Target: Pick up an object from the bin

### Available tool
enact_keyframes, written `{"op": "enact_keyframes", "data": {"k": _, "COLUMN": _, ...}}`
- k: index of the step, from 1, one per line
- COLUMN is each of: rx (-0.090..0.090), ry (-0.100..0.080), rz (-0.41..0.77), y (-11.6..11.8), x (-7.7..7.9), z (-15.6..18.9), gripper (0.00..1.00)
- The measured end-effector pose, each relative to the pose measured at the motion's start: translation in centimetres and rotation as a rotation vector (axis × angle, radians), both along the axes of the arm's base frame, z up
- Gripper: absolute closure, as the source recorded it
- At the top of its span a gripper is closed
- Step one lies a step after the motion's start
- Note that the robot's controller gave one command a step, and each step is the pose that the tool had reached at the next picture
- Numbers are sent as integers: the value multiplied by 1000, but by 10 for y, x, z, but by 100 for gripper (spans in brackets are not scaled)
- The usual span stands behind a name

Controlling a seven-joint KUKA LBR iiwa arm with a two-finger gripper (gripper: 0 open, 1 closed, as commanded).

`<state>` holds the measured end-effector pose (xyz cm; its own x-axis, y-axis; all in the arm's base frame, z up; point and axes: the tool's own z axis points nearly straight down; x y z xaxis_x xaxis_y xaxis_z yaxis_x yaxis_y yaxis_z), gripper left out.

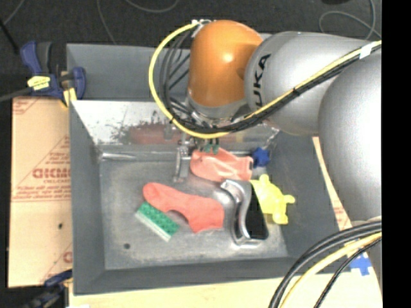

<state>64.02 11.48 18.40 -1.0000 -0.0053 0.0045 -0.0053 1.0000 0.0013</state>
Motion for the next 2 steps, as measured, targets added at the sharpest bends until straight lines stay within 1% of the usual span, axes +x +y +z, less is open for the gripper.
{"op": "enact_keyframes", "data": {"k": 1, "rx": 1, "ry": -8, "rz": -2, "y": 0, "x": 2, "z": 5, "gripper": 0}}
{"op": "enact_keyframes", "data": {"k": 2, "rx": 2, "ry": -12, "rz": -72, "y": 0, "x": -2, "z": -38, "gripper": 0}}
